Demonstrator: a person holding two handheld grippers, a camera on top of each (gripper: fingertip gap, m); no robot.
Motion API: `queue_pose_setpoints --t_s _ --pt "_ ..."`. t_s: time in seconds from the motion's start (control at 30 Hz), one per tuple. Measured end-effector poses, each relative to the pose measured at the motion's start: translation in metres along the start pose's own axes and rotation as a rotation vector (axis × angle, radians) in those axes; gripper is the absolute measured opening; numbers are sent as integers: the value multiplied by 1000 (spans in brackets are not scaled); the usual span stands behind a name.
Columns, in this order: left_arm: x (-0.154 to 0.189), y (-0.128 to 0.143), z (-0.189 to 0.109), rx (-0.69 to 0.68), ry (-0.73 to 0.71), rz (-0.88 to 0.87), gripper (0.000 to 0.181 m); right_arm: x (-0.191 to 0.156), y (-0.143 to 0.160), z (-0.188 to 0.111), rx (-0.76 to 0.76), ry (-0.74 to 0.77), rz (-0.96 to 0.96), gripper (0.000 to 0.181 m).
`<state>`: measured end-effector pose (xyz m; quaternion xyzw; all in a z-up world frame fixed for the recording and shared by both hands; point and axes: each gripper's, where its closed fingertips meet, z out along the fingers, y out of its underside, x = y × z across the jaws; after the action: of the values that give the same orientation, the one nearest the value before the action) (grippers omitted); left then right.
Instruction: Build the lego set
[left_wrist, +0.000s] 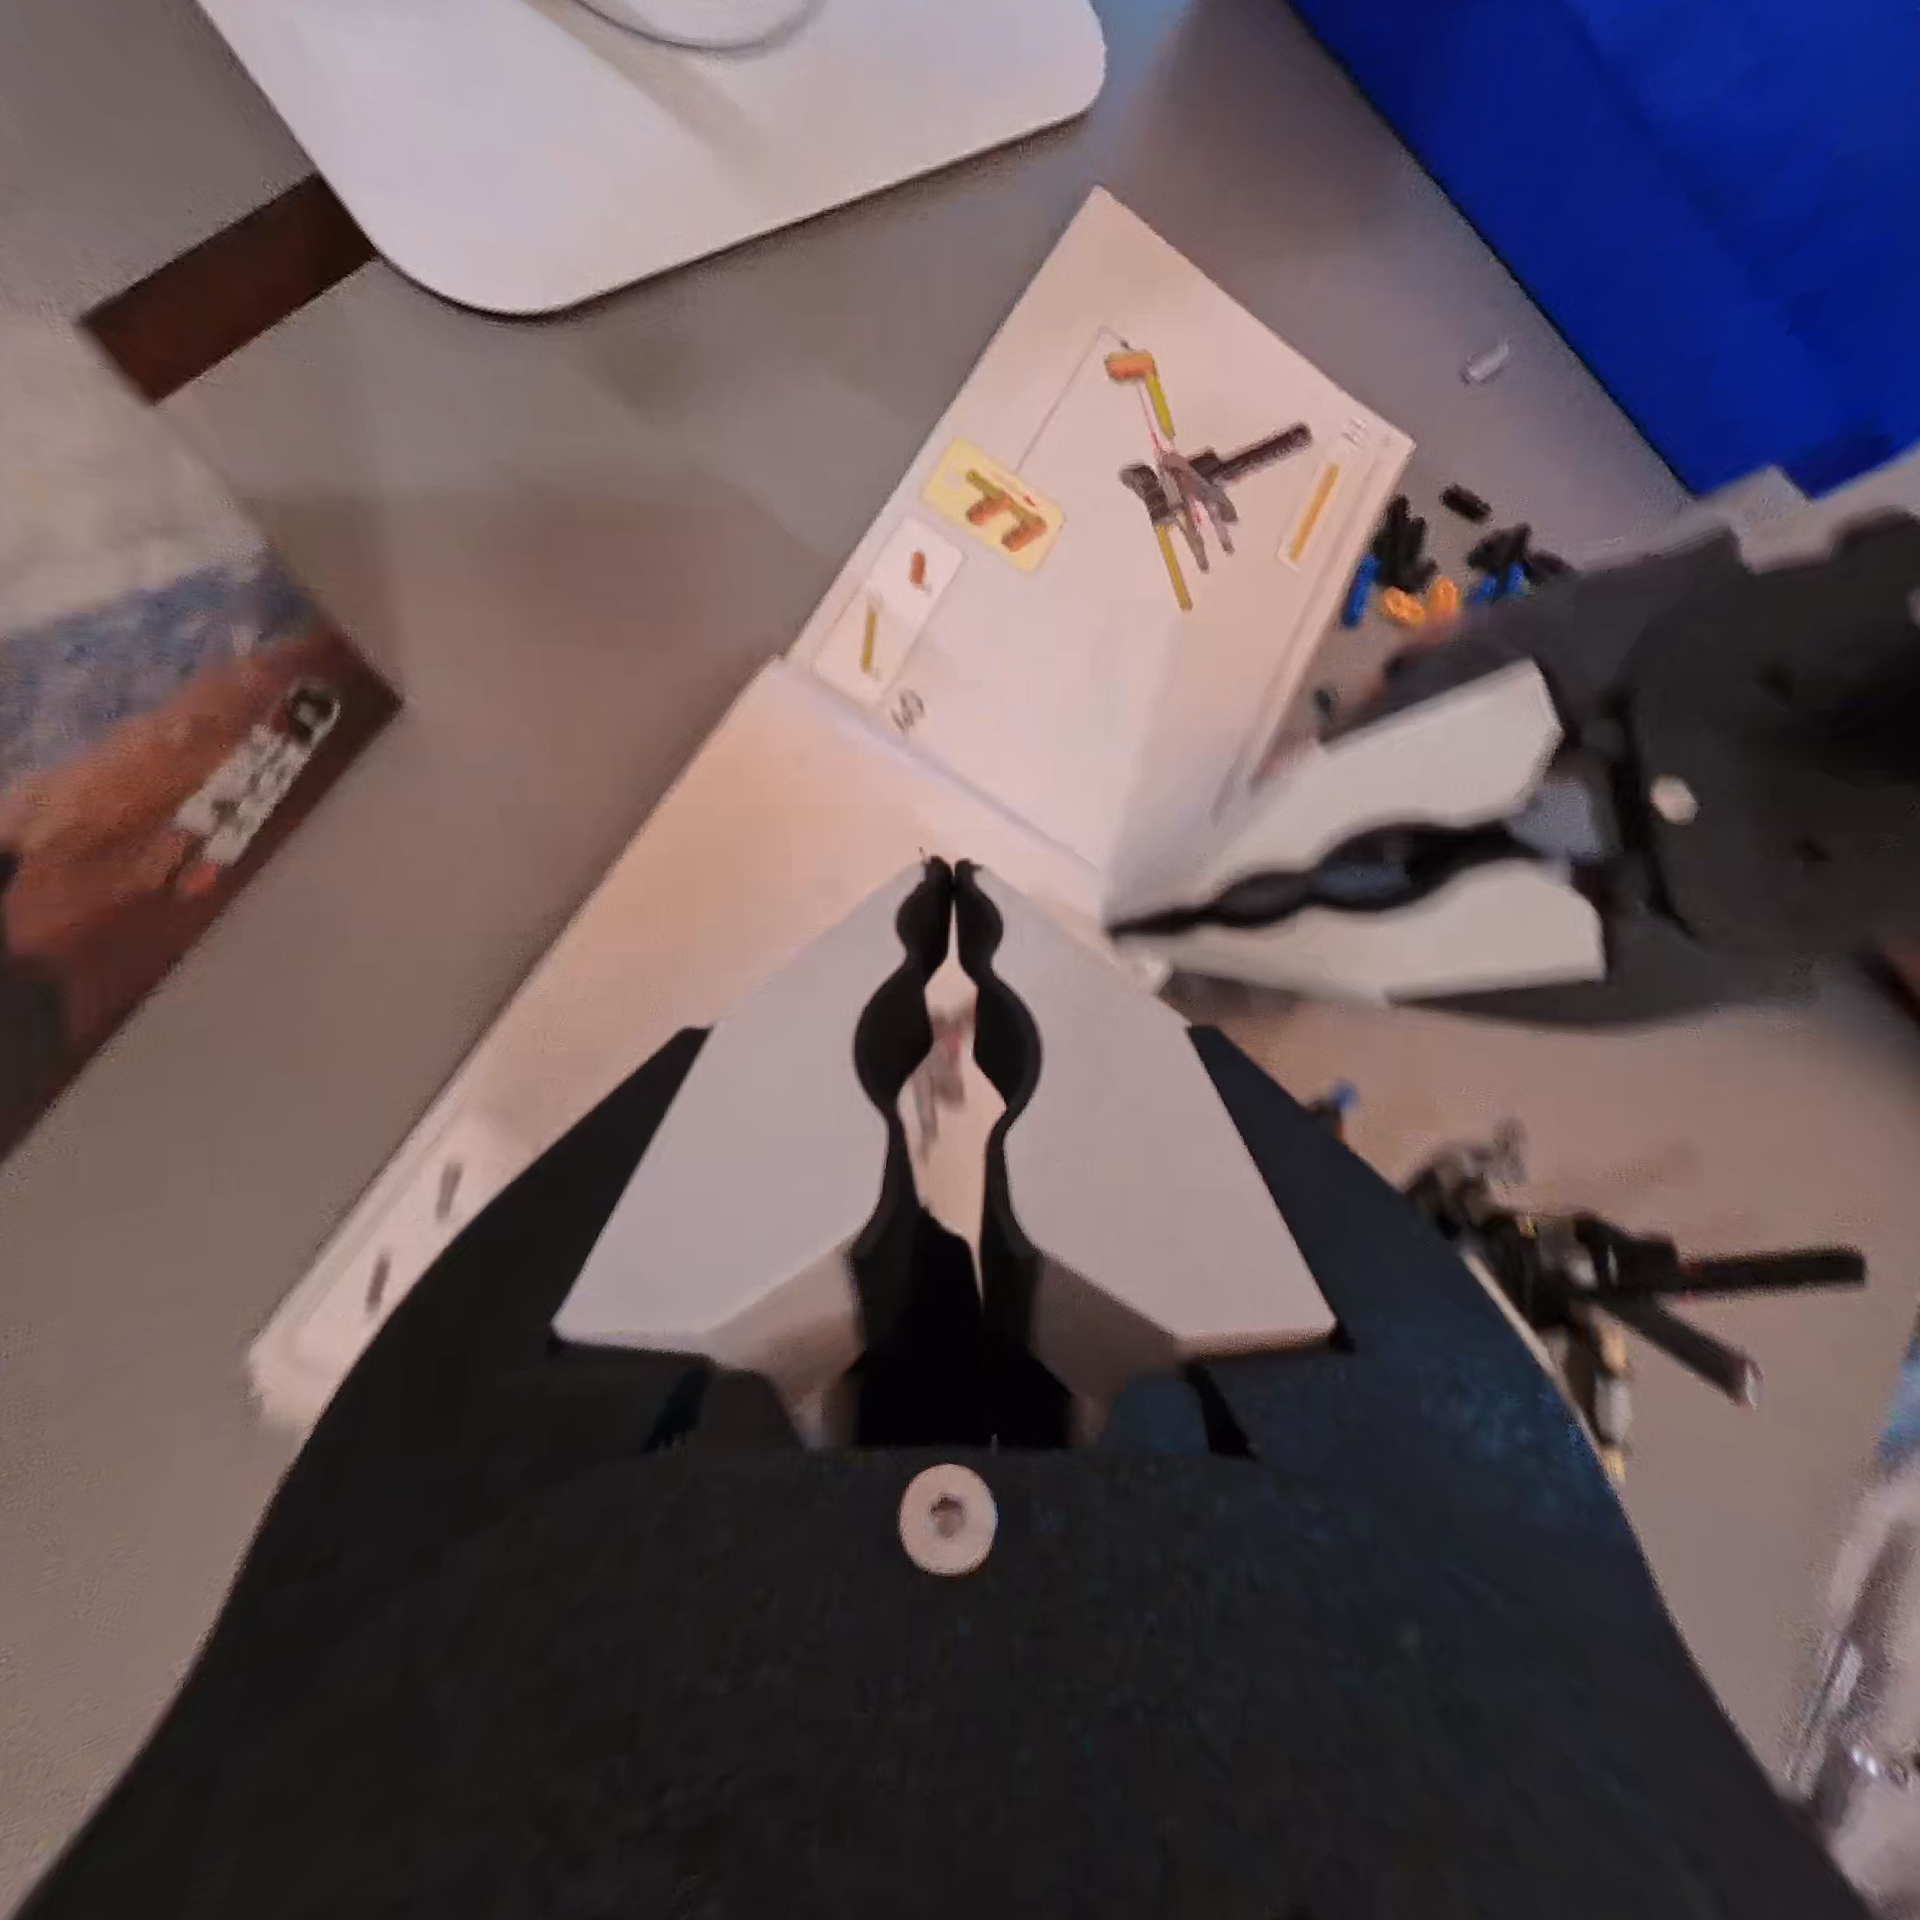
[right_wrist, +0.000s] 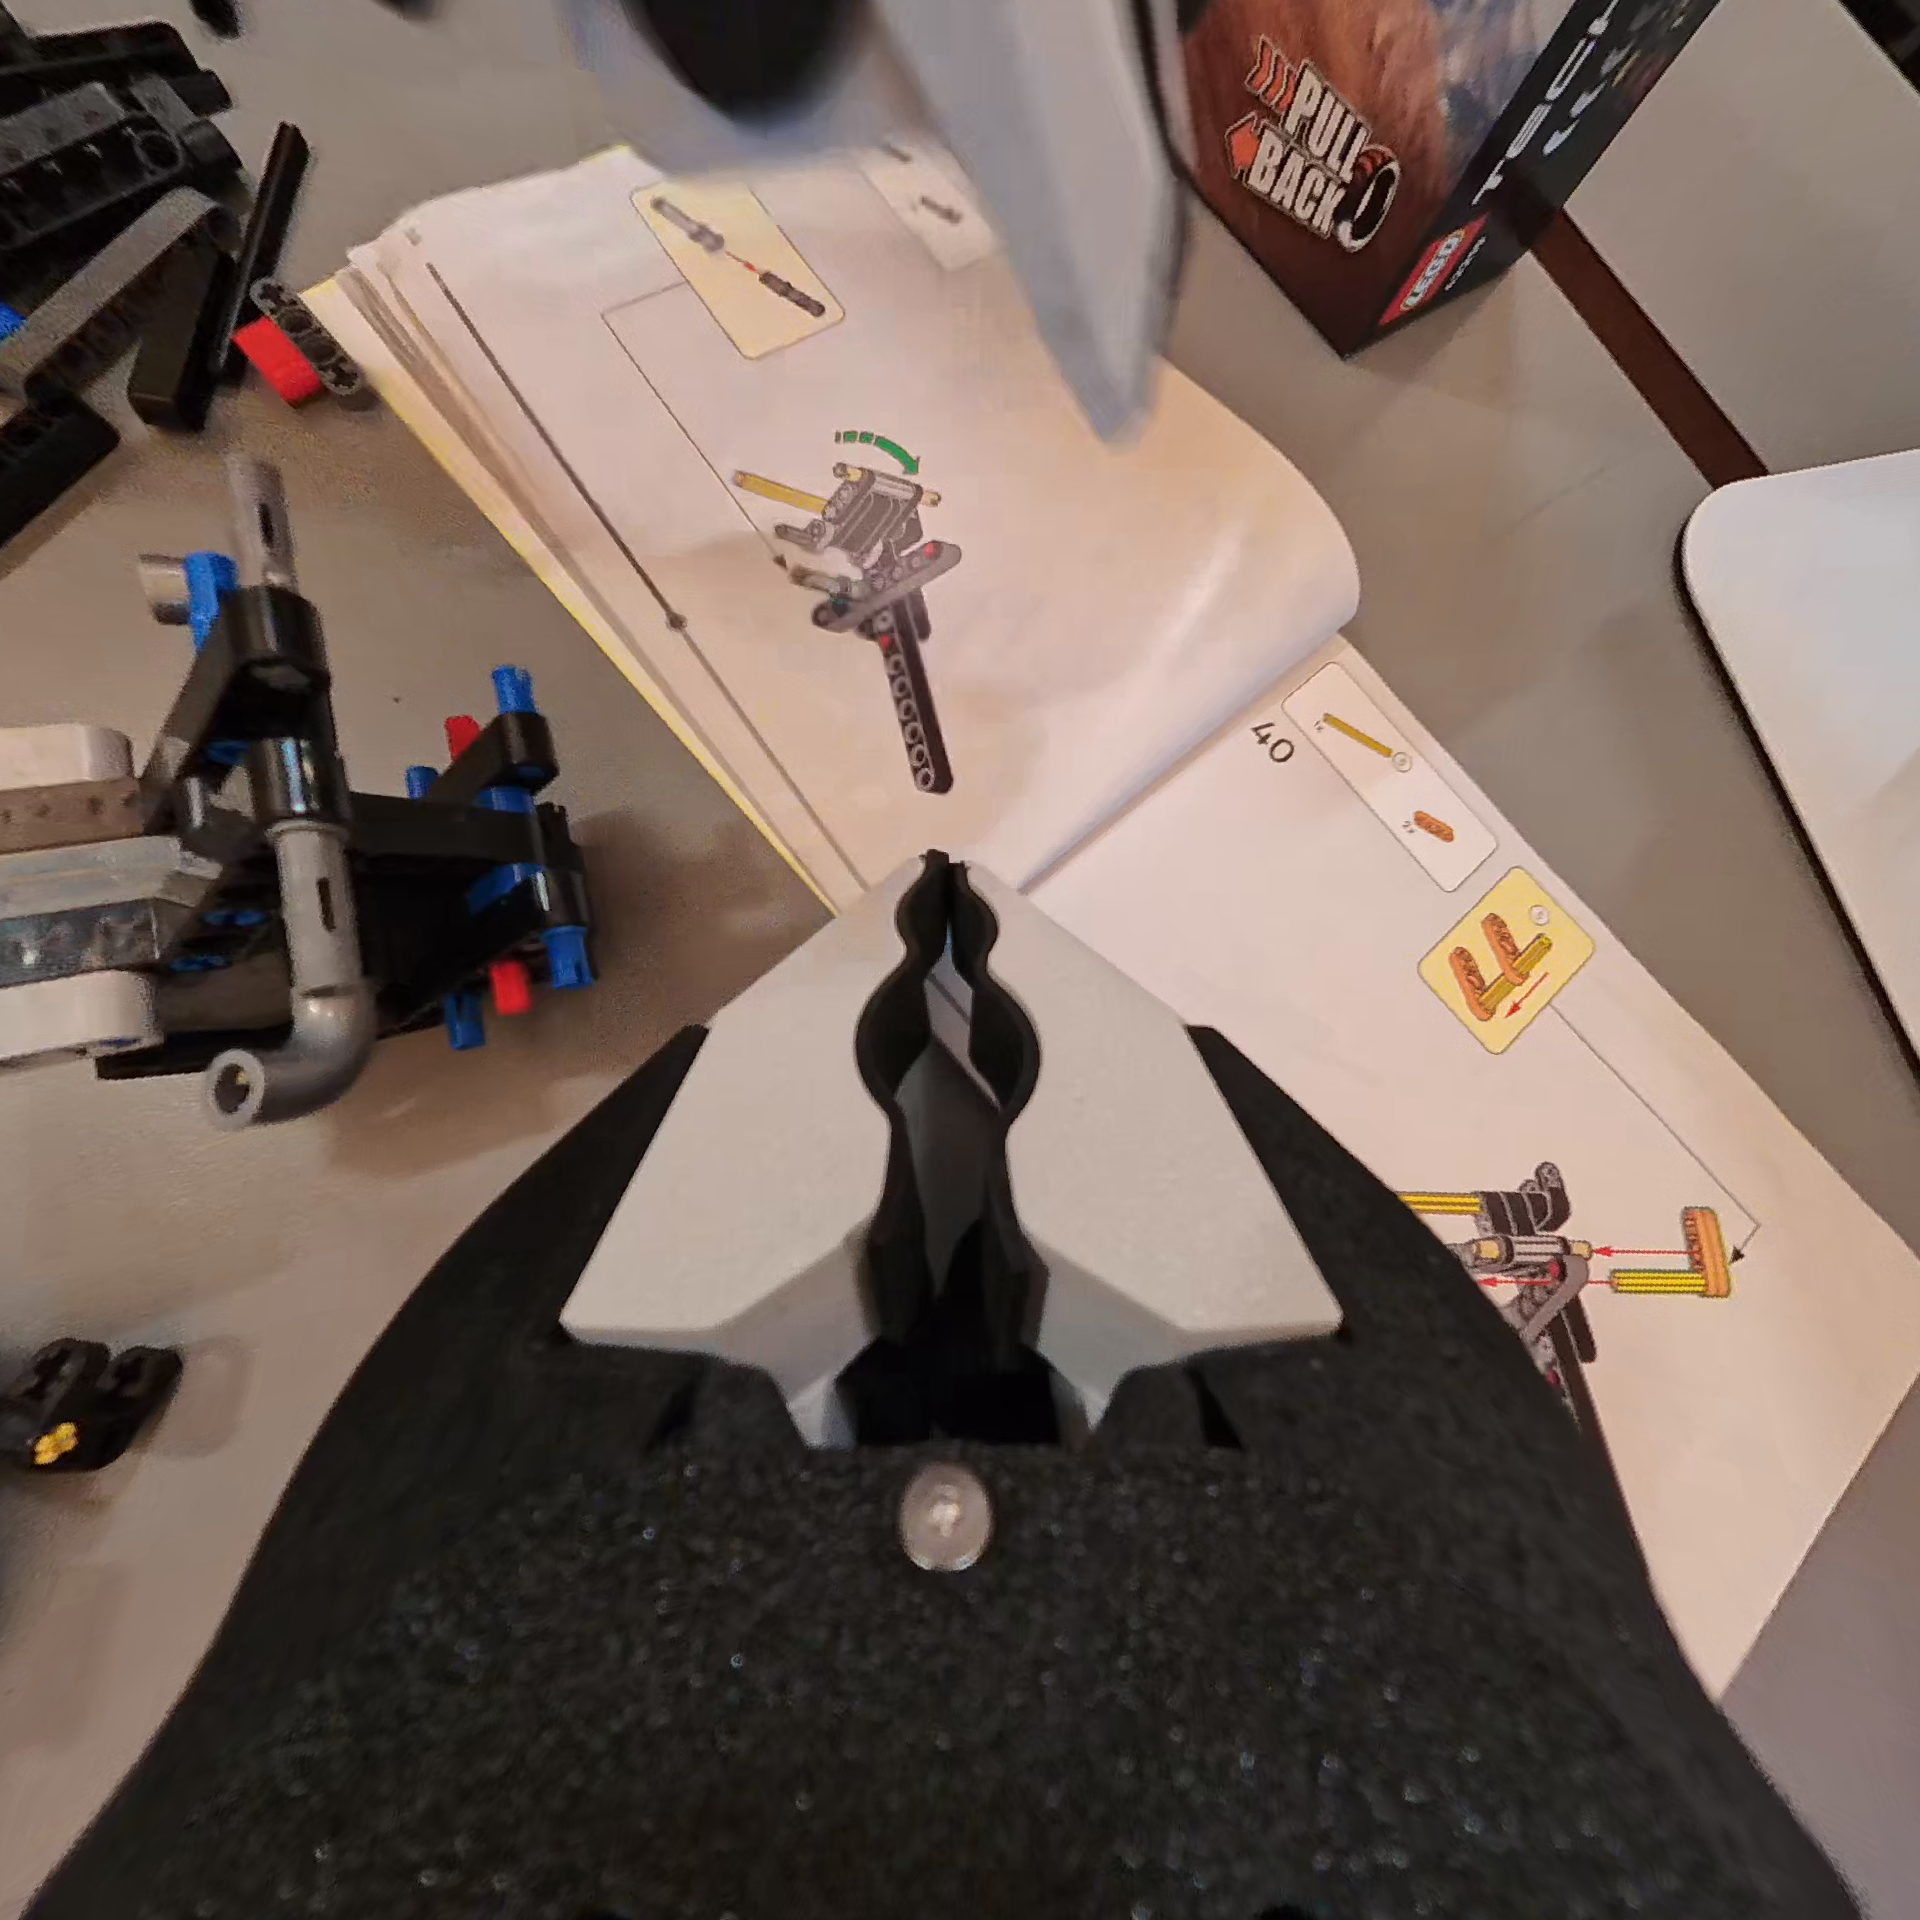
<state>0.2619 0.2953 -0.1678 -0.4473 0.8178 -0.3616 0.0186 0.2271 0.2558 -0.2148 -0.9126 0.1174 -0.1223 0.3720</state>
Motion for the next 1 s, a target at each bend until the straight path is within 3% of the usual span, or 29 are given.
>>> queue_pose_setpoints --t_s 0.13,0.27,0.5,1.0 --pt "-9 -19 39 -22 22 -11 0 0 0 0 14 -13 22 0" --pt "-13 -8 53 -69 11 3 0 0 0 0 4 -1 4 0" --pt "-16 0 57 -86 -5 24 0 -1 0 1 -3 0 0 0" --pt "-17 1 58 13 -93 13 0 0 0 1 -18 34 3 0"
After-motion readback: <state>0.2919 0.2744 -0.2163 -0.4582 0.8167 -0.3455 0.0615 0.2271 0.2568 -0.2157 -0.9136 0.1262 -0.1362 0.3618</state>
